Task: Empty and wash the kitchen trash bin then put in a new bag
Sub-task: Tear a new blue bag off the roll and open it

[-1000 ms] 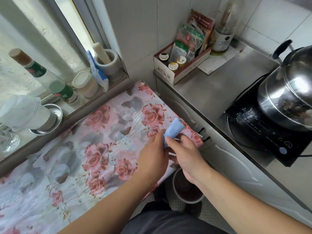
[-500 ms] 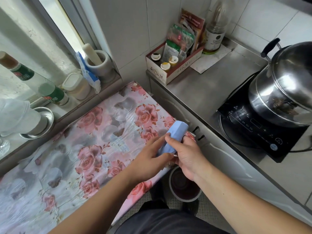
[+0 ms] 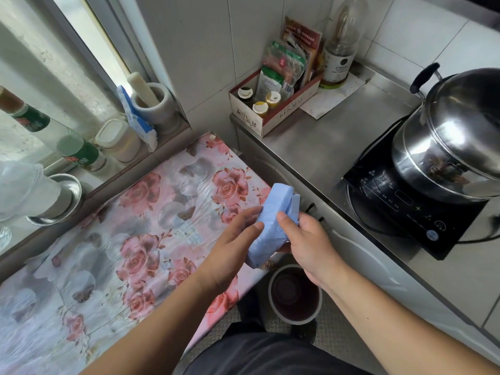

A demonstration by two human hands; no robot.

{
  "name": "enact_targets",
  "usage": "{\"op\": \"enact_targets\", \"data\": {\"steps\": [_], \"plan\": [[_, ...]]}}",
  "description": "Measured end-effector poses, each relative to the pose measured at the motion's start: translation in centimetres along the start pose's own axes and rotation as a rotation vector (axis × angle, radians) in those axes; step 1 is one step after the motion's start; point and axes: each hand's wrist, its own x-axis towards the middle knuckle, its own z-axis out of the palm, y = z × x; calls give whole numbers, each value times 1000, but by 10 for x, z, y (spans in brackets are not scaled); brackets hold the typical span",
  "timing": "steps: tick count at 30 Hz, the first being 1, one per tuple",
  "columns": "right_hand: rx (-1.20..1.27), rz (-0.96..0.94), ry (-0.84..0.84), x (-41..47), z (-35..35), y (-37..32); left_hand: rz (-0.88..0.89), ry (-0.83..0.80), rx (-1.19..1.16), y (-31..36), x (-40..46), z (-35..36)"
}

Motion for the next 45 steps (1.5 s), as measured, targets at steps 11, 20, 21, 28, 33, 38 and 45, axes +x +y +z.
{"op": "enact_targets", "data": {"steps": [11, 20, 21, 28, 33, 38, 45], "plan": [[-105, -40, -86, -9, -15, -13, -5, 5, 127, 9, 9, 8], [70, 26, 65, -10, -16, -15, -122, -90, -171, -6, 10, 11], [95, 35, 71, -10, -16, -16, -123, -111, -204, -7, 10, 11], [108, 53, 22, -15, -13, -23, -200, -242, -254, -4, 7, 19], [153, 92, 18, -17, -13, -28, -235, -175, -359, -6, 8, 23], [174, 136, 143, -13, -21, -32, -422, -23, -512, -15, 10, 7], [180, 118, 176, -10, -30, -38, -402, -103, -611, -14, 6, -9]]}}
